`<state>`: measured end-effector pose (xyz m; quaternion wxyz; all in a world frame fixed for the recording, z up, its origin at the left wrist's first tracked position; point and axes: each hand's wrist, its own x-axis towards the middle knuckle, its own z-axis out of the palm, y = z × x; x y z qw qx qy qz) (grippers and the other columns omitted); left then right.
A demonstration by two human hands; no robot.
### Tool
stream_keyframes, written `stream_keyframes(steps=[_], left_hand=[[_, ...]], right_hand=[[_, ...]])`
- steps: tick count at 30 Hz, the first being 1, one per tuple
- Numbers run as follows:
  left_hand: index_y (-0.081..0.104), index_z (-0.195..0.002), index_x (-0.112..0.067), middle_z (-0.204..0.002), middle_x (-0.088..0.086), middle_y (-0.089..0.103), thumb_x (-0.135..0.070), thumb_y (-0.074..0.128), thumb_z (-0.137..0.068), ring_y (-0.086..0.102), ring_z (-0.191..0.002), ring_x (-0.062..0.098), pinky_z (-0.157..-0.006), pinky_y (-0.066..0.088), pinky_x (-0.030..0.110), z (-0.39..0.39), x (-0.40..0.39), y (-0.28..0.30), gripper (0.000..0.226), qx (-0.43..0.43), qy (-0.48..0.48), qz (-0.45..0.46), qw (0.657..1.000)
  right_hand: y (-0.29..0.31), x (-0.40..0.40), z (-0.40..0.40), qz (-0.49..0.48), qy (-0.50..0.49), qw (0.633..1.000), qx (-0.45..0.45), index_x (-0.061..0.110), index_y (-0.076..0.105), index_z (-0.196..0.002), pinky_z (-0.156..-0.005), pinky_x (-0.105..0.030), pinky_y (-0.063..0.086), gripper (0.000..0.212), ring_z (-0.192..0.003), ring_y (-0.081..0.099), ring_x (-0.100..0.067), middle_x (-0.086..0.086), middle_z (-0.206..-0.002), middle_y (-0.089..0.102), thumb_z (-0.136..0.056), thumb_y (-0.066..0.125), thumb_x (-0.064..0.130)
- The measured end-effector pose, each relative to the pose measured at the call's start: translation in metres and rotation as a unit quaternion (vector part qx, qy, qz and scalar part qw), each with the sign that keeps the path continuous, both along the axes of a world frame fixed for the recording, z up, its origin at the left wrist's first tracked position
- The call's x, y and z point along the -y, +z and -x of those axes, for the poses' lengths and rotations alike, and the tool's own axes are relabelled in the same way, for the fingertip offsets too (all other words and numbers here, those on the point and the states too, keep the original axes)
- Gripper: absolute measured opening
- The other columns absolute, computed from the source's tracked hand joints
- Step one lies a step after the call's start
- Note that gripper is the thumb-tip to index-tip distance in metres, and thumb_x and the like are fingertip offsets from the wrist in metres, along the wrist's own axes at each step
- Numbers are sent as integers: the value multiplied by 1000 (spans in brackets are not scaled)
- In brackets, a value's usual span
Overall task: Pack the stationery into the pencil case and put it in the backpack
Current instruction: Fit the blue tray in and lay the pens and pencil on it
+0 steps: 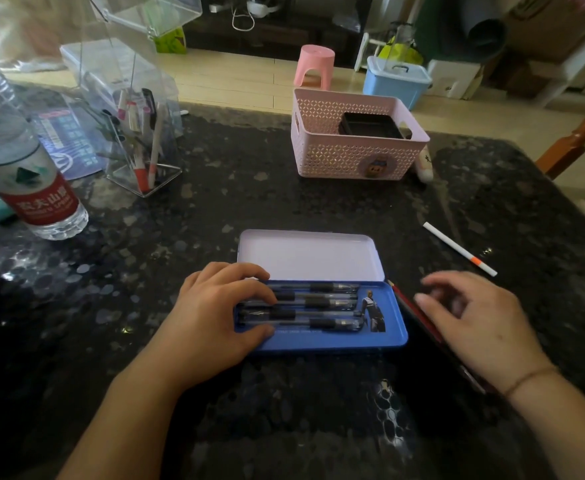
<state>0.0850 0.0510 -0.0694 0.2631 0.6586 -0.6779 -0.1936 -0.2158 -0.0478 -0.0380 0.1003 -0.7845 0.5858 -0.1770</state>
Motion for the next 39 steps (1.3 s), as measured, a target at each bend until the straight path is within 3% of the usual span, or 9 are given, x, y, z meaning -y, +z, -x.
stream_keyframes(steps=[2,4,10,16,19,23,27,33,39], left_hand=[[59,-98,-50,-125,-30,47,-55,66,-67,37,-123,0,-112,24,41,0,1,0,32,-1,1,-2,1000],[58,-98,-50,-125,-31,46,-55,66,-68,36,-123,-1,-112,23,40,1,1,1,32,2,1,-5,1000],[60,-100,-48,-125,-32,45,-51,69,-69,35,-124,-1,-112,20,37,1,1,0,32,5,5,-10,1000],[59,-100,-48,-125,-32,46,-51,69,-69,35,-124,-2,-112,22,38,1,2,0,33,9,4,-11,1000],[61,-100,-47,-125,-30,47,-49,72,-70,37,-123,0,-111,24,39,1,1,0,32,5,5,-5,1000],[60,-101,-48,-125,-31,48,-48,74,-70,37,-123,0,-111,26,40,0,1,0,34,9,6,-6,1000],[60,-101,-48,-125,-32,48,-50,72,-69,37,-123,-2,-111,27,41,-1,1,0,34,0,1,-7,1000],[67,-101,-36,-118,-25,57,-21,62,-85,48,-119,3,-103,42,42,0,3,-2,22,-92,21,63,994],[69,-96,-32,-115,-22,60,-23,66,-84,50,-116,3,-100,43,38,0,2,1,15,-96,8,72,993]], right_hand=[[-4,-4,14,-77,-73,980,-170,30,58,-117,-66,-23,45,39,-84,56,-5,10,-101,57,-82,61,47],[-9,-13,14,-131,-87,959,-238,32,52,-122,-64,-21,44,41,-89,55,-6,10,-108,54,-86,52,52],[-14,-24,-5,-118,-90,968,-201,36,49,-94,-48,-14,32,11,-64,48,0,14,-77,48,-87,54,44],[-14,-19,5,-94,-61,978,-174,36,54,-111,-55,-16,37,22,-69,51,2,18,-79,54,-89,53,39],[-8,-22,15,-86,-36,992,-88,37,53,-118,-54,-18,42,30,-62,56,0,16,-72,60,-89,56,30],[8,-26,9,-114,-29,983,144,46,60,-100,-47,-14,44,31,-63,61,1,16,-76,64,-93,47,19],[22,-29,-26,-122,70,970,198,42,64,-98,-56,-16,49,34,-68,65,-4,13,-79,66,-91,50,13],[28,-37,-72,82,191,974,-89,35,68,-95,-49,-23,37,14,-62,56,-11,10,-75,60,-88,57,39],[5,-48,-98,35,203,977,-57,34,71,-89,-52,-26,36,14,-68,54,-14,8,-79,53,-80,66,43]])
